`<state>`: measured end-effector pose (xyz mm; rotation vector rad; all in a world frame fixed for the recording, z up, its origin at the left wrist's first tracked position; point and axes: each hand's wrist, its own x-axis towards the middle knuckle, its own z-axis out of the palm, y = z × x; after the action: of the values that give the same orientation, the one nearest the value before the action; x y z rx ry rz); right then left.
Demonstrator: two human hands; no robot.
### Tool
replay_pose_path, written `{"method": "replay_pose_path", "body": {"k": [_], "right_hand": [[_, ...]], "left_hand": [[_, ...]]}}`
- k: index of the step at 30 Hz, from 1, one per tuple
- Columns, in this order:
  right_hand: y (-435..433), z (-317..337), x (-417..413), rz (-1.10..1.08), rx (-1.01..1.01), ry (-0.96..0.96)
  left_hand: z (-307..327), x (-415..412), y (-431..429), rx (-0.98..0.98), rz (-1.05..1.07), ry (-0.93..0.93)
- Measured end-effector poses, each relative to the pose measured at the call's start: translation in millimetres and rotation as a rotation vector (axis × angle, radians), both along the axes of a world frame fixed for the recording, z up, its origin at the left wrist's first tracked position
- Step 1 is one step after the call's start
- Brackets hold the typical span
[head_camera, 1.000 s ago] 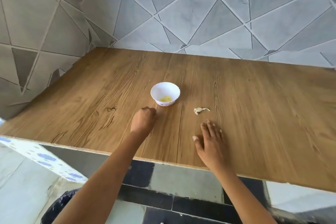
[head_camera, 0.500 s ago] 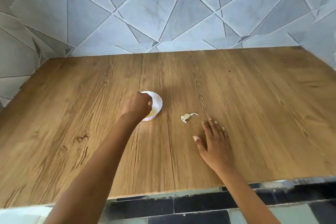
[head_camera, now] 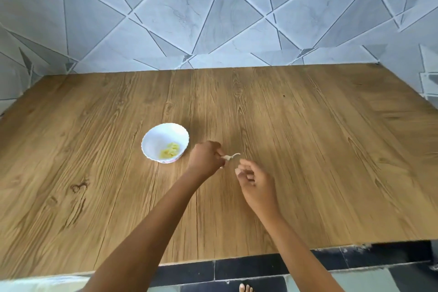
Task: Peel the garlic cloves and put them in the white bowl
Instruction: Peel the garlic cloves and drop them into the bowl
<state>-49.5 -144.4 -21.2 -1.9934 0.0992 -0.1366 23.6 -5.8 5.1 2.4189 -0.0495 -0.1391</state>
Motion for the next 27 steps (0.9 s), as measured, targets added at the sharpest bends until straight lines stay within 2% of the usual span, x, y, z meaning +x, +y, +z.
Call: {"method": "replay_pose_path", "body": {"k": [2, 4, 7, 15, 20, 24, 27], "right_hand": [[0.7, 7.7, 13.2, 0.011, 0.352, 0.172], [1.1, 14.6, 21.6, 0.044, 0.602, 0.262], [1.3, 18.7, 28.7, 0.063, 0.721, 0.277], [9.6, 8.7, 31.0, 0.107, 0.608, 0.172], [11.3, 2.6, 27.4, 0.095, 0.513, 0.175], [7.1, 4.4, 30.2, 0.110, 0.473, 0.185], [3.3, 5.1, 39.3, 0.073, 0.261, 0.113]], "left_hand": [[3.1, -10.1, 1.0, -0.165, 0.023, -0.025], [5.9, -19.8, 0.3, -0.215, 0.019, -0.083], [10.4, -28.5, 0.3, -0.223, 0.022, -0.152], [9.6, -44.7, 0.6, -0.111, 0.094, -0.227], [2.0, -47.6, -0.7, -0.131, 0.107, -0.218], [5.2, -47.6, 3.1, -0.283, 0.149, -0.105], [10.9, -49.2, 15.4, -0.529, 0.242, 0.044]]}}
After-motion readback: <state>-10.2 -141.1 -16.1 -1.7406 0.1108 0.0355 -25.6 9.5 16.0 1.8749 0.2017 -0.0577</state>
